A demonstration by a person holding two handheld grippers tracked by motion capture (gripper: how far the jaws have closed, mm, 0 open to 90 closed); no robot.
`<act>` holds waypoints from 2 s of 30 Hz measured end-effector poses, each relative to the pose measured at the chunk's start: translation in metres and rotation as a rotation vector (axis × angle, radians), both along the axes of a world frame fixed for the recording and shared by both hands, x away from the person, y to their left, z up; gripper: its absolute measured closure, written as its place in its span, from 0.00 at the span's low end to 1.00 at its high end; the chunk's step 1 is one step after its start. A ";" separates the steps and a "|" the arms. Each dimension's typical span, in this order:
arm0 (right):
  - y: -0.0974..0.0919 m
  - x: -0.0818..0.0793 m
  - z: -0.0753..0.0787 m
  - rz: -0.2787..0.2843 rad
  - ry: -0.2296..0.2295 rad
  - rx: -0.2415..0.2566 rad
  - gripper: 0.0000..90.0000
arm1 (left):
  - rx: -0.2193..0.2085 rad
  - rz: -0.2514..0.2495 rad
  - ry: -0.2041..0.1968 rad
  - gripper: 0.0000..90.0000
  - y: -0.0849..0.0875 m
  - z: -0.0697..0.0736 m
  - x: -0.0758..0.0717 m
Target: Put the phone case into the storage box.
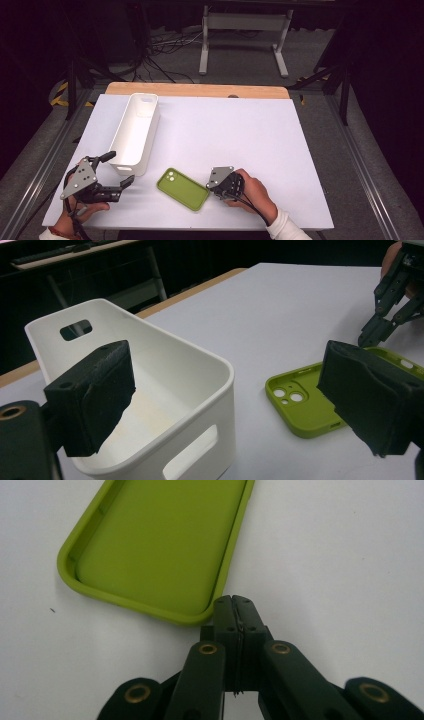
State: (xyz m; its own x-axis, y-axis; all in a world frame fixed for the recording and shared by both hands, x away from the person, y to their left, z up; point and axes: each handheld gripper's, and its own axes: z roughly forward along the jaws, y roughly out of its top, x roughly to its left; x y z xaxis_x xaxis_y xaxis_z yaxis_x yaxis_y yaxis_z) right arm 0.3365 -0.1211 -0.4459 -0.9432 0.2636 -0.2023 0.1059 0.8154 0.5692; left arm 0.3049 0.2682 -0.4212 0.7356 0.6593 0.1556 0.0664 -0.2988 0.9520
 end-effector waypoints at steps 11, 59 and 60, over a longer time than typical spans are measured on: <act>0.006 -0.006 0.000 0.020 0.005 -0.001 1.00 | 0.001 -0.002 0.002 0.10 -0.001 0.000 -0.001; 0.042 0.030 0.036 -0.198 0.080 0.189 0.23 | 0.010 0.020 0.006 0.08 -0.005 -0.002 -0.021; 0.046 0.033 0.037 -0.197 0.093 0.184 0.23 | 0.012 0.014 0.010 0.08 -0.005 -0.003 -0.022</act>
